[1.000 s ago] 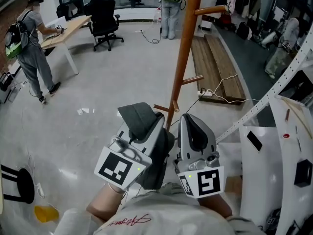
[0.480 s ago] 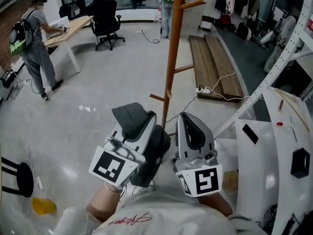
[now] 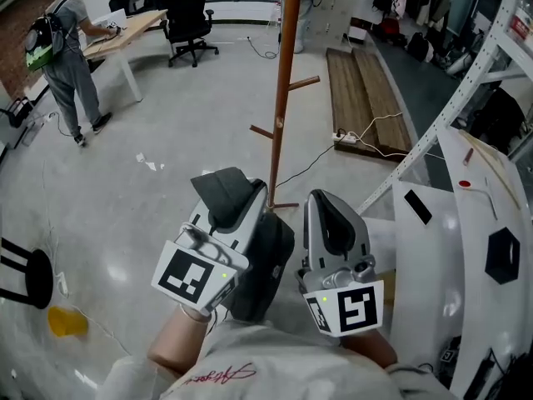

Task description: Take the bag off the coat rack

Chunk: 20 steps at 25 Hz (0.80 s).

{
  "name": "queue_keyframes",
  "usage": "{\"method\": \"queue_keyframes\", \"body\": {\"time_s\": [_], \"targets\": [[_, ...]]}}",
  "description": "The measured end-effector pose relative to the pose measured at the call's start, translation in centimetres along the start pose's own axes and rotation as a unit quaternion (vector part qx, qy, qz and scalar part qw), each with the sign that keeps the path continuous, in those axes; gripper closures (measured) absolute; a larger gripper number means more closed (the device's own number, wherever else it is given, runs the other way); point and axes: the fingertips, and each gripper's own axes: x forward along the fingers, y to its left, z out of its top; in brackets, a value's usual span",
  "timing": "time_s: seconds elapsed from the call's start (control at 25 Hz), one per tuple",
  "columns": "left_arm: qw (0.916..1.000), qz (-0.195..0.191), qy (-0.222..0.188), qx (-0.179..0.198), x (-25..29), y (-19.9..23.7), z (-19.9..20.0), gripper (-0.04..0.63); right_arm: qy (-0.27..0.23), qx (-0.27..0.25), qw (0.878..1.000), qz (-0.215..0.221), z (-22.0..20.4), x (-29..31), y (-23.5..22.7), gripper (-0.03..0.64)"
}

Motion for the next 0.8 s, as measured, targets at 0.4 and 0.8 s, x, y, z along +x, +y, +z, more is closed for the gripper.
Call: {"method": "queue_keyframes", "body": {"time_s": [0.4,0.8], "targets": [[0.9992,-0.029,-0.004,-0.029,-2.6,-3.7,0.6,0.569,0.005,0.007,1.0,0.0,0.7,-2.6,2.2,0.597],[0.9987,-0.048,0.001,-0.015,-4.8,-4.2,1.1,0.569,-0.005,-0.003,1.0,-0.019,1.8,-3.3,4.8,0.598]]}}
